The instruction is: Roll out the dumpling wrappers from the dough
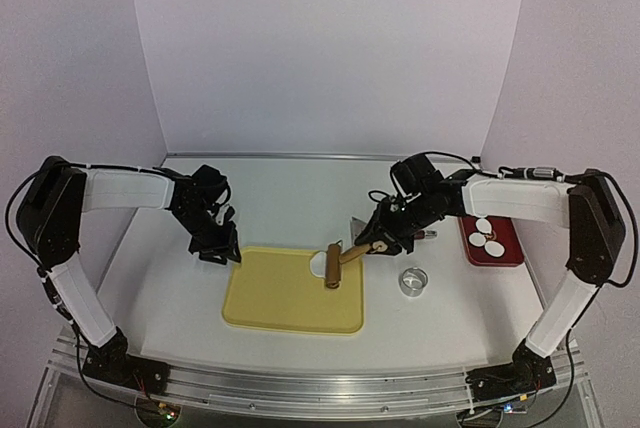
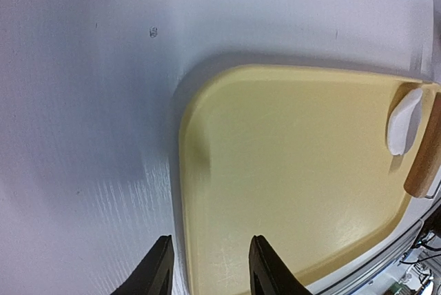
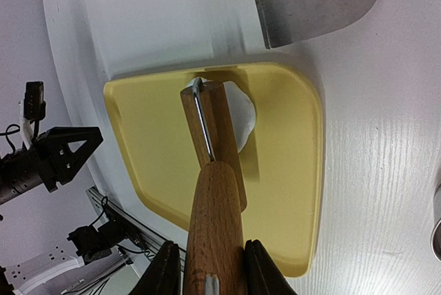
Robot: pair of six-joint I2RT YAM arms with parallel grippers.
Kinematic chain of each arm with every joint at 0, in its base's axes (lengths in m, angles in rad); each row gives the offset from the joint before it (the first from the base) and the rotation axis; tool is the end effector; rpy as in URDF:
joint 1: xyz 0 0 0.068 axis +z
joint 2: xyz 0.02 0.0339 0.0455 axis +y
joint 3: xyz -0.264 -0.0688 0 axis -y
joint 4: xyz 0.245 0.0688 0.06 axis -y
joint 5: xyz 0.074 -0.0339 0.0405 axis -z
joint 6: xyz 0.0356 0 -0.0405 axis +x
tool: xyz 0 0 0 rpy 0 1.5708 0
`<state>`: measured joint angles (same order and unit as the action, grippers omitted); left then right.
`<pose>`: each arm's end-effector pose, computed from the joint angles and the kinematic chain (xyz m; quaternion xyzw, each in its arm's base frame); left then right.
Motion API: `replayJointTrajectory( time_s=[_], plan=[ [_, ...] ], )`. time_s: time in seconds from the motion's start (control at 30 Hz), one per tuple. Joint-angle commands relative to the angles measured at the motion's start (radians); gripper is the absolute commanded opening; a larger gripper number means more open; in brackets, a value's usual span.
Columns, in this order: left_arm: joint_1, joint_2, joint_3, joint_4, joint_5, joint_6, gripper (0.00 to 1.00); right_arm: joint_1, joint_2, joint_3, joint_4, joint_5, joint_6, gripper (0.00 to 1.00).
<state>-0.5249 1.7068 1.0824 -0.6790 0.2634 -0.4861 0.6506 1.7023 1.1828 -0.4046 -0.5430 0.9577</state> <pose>0.2708 -0.1675 0.1760 0.0366 0.9820 -0.1779 0.0526 0.2753 0.2327 0.2223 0.0555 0.9157 0.3969 0.0292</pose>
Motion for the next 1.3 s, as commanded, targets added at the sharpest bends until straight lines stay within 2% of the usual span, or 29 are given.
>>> replayJointTrajectory(
  time_s=[0.0,0.2,0.27,0.53,0.7,0.83,1.03,1.27],
  plan=[
    [0.014,0.061,0.023,0.046,0.047,0.041,0.37,0.003,0.025,0.052,0.046,-0.049,0.019,0.0],
    [0.024,0.1,0.011,0.059,0.01,0.071,0.29,0.004,0.084,0.083,0.031,-0.038,0.022,0.0],
    [0.026,0.109,0.011,0.061,0.0,0.081,0.24,0.003,0.101,0.085,0.009,-0.023,0.025,0.0],
    [0.031,0.141,0.0,0.067,-0.048,0.104,0.07,0.003,0.157,0.119,-0.239,0.089,0.004,0.0],
    [0.031,0.145,-0.005,0.079,-0.041,0.104,0.0,0.004,0.213,0.141,-0.282,0.099,0.003,0.0],
    [0.031,0.146,-0.01,0.083,-0.036,0.106,0.0,0.004,0.285,0.17,-0.309,0.097,-0.003,0.0],
    [0.031,0.139,-0.018,0.084,-0.046,0.104,0.0,0.003,0.309,0.135,-0.371,0.136,0.017,0.0],
    [0.031,0.148,-0.01,0.087,-0.04,0.091,0.0,0.004,0.405,0.194,-0.473,0.134,-0.042,0.0]
  ],
)
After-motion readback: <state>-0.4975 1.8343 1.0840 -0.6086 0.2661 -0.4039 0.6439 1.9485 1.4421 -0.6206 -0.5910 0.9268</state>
